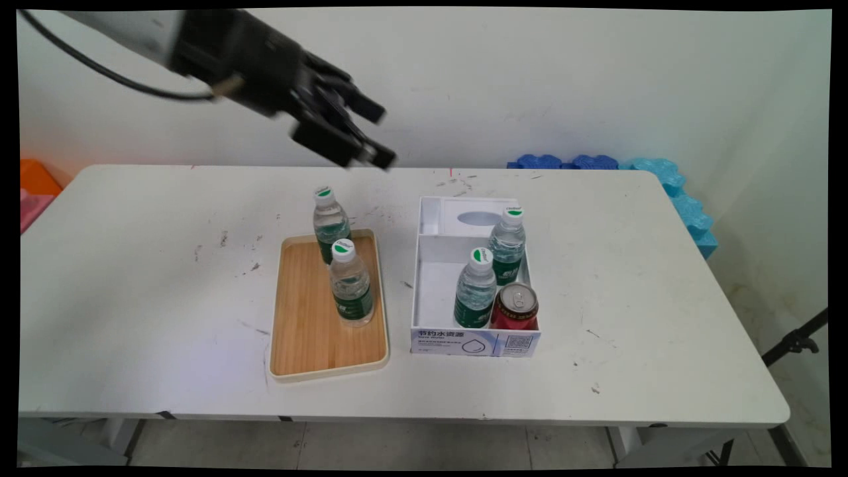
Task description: Pick up the green bottle from the white box, then place the picked object on the tray
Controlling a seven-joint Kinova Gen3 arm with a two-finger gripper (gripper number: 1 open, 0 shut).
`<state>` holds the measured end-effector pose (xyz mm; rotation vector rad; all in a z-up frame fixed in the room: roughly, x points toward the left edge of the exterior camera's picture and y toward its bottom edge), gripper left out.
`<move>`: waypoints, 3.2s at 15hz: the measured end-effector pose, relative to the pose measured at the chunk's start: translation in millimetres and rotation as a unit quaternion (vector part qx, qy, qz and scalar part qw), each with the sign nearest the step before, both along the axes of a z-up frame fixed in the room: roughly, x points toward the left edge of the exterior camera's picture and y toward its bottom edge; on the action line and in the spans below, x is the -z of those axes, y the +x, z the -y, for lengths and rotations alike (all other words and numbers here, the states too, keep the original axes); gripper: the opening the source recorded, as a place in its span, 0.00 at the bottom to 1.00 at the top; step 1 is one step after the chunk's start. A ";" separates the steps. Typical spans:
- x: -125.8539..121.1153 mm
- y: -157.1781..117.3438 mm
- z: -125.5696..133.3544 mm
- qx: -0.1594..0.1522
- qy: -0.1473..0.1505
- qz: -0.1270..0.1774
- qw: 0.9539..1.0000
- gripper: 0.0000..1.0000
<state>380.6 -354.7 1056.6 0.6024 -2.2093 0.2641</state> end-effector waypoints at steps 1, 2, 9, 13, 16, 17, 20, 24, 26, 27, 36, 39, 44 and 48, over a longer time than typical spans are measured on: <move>9.5 -9.1 3.4 0.003 0.006 0.005 1.000 1.00; 20.4 -19.0 6.8 0.007 0.013 0.011 1.000 1.00; 83.3 -62.6 21.7 0.029 0.054 0.047 0.997 1.00; 113.0 -78.7 29.2 0.043 0.051 0.061 0.996 1.00; 136.6 -85.6 36.1 0.051 0.044 0.071 0.995 1.00; 144.1 -87.6 38.6 0.052 0.042 0.074 0.995 1.00; 161.7 -94.1 44.5 0.055 0.039 0.075 0.995 1.00; 182.2 -102.0 48.2 0.060 0.039 0.068 0.995 1.00; 188.3 -105.1 48.8 0.062 0.040 0.065 0.995 1.00; 192.8 -107.5 49.5 0.064 0.040 0.062 0.995 1.00; 215.4 -119.6 55.4 0.069 0.032 0.053 0.996 1.00; 220.5 -121.4 57.7 0.071 0.026 0.052 0.996 0.00; 224.7 -120.5 57.3 0.074 0.018 0.053 0.996 0.00; 220.9 -113.1 56.9 0.072 0.007 0.048 0.996 0.00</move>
